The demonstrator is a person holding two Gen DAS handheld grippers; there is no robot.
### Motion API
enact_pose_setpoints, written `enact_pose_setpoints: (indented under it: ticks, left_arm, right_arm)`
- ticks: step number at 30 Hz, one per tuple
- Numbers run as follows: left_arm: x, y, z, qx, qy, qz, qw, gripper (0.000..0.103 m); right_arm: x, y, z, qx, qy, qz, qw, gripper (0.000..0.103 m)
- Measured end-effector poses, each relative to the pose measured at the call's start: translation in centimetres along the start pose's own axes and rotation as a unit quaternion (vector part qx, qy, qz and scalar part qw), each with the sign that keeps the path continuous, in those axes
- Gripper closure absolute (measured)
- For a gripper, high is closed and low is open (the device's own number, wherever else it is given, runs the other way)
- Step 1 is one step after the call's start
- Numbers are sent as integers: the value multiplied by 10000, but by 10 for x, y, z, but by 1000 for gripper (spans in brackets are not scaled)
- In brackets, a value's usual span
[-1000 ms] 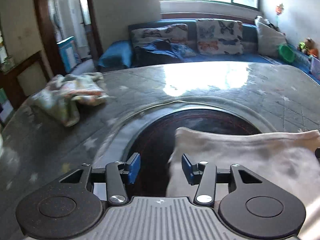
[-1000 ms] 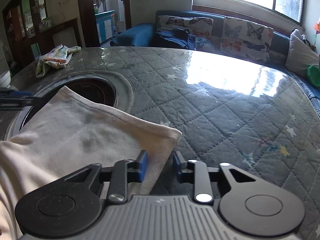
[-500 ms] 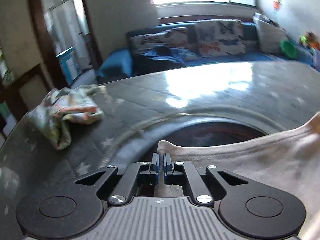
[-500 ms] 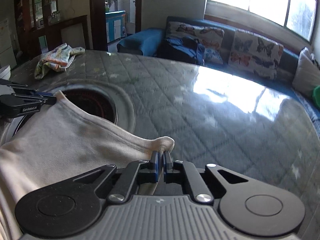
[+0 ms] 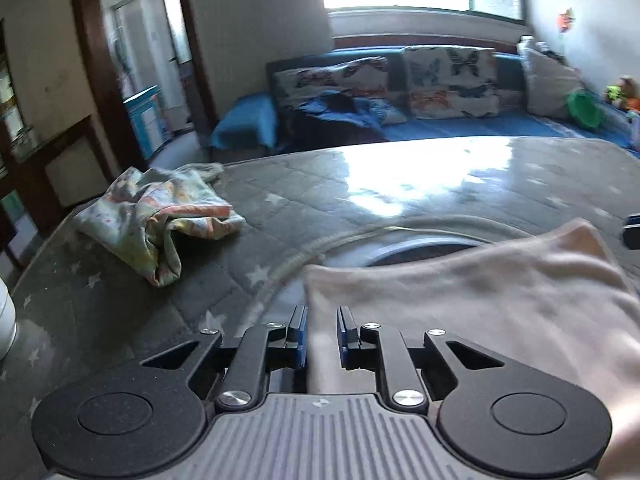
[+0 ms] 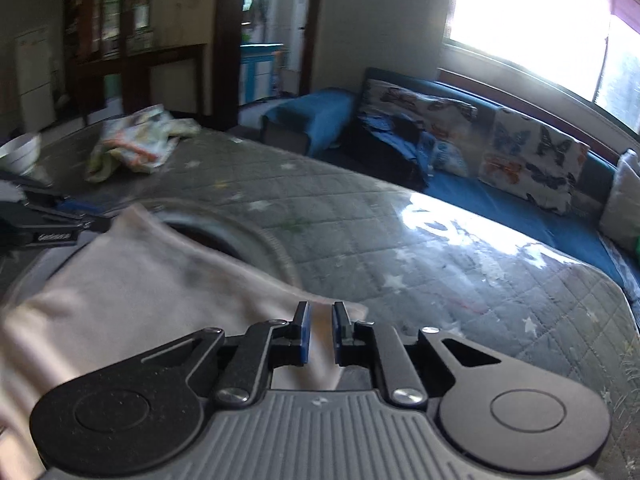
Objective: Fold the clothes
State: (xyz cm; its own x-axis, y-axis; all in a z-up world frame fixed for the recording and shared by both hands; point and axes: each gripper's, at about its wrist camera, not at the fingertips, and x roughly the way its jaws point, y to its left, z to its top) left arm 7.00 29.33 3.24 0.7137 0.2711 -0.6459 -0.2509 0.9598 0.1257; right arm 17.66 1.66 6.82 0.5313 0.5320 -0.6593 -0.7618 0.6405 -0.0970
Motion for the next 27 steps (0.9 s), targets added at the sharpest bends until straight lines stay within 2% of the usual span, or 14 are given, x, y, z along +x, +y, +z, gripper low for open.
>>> enact_pose_setpoints:
  ticks: [5,7,12,15,17,20,27]
  left_arm:
    - [-62,-13,-30,256,-164,-766,9966,82]
    - [-85,-20,-45,392,-183,-1035,9937,81]
    - [-126,-43,-79,807,-215,-1538,9846,80]
    - [-136,-52,-92,983,-219,-1650,9811,80]
    - [-140,-54,-97,1006,-211,-1732,9795,74]
    - [-140,-58,-106,1133,-174,-1639,9798,71]
    - [-135,-62,-115,1248,-79,-1545,9800,72]
  right_arm:
    - [-42,32,-20,-398,89,639,9971,92]
    - [-58,47,-30,-515,148,903,9945,89]
    - [-80,86,-53,-742,293,1400,9869,86]
    - [-85,108,-66,-828,363,1561,9836,86]
    - [-88,116,-72,-825,385,1649,9821,84]
    - [-94,124,-80,-830,412,1721,9807,79]
    - [-87,134,-88,-875,548,1454,9840,79]
